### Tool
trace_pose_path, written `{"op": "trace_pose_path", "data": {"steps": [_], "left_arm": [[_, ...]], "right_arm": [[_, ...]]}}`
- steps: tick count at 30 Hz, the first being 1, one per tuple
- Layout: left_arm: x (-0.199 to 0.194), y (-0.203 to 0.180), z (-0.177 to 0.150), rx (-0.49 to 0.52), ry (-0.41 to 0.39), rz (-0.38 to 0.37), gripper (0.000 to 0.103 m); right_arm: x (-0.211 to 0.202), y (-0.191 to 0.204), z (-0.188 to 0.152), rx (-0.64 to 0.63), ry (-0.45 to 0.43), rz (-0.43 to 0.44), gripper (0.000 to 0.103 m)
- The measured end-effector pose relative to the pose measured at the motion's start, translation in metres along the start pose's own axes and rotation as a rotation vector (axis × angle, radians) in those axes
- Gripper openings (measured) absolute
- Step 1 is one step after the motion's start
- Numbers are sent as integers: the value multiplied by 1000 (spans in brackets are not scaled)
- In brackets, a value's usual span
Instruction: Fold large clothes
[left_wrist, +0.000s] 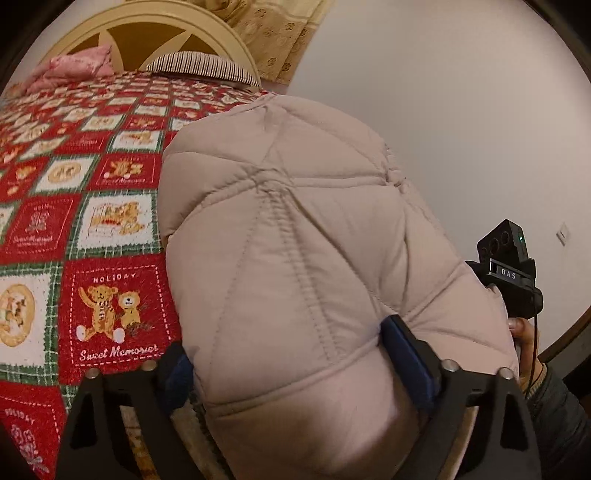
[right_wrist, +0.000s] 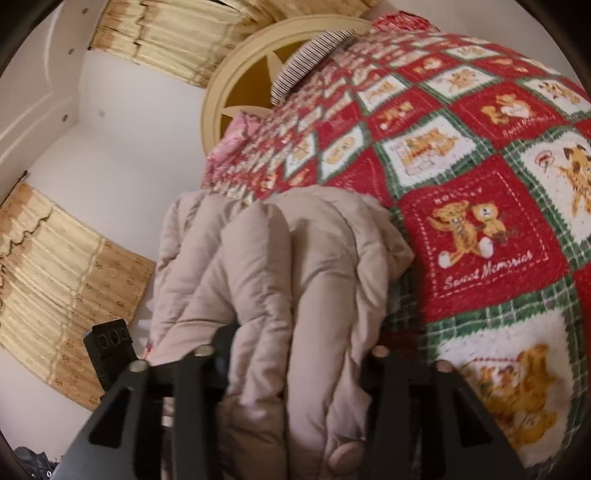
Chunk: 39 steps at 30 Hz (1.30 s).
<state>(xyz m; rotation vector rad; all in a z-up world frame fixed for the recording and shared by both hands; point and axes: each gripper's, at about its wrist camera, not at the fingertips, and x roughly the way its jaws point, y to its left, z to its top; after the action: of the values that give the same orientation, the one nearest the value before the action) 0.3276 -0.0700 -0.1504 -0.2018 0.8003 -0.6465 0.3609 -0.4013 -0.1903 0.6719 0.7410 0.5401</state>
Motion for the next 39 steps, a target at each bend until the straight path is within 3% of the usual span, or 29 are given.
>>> {"op": "trace_pose_path", "data": {"steps": [6,13,20,28,34,39], "left_arm": [[-27,-19,0,65,-34,58,66],[-80,-20,-6,99,-98,188,65],[-129,18,-11,67,-136,300,63],[-179,66,-22,11,-163,395,63],[-212,99,-36,-43,-174,443,62],[-236,113,-46,-73,-185,456,58]], "right_arm": [[-15,18,-12,26,-70,73,31],[-16,64,-18,-15,-98,125,30],[43,118,-16,-54,-26,186,29],[108,171,-36,-86,73,277,28],[154,213,-51,-114,159,365,27],[175,234,-61,-133,199,385,26]]}}
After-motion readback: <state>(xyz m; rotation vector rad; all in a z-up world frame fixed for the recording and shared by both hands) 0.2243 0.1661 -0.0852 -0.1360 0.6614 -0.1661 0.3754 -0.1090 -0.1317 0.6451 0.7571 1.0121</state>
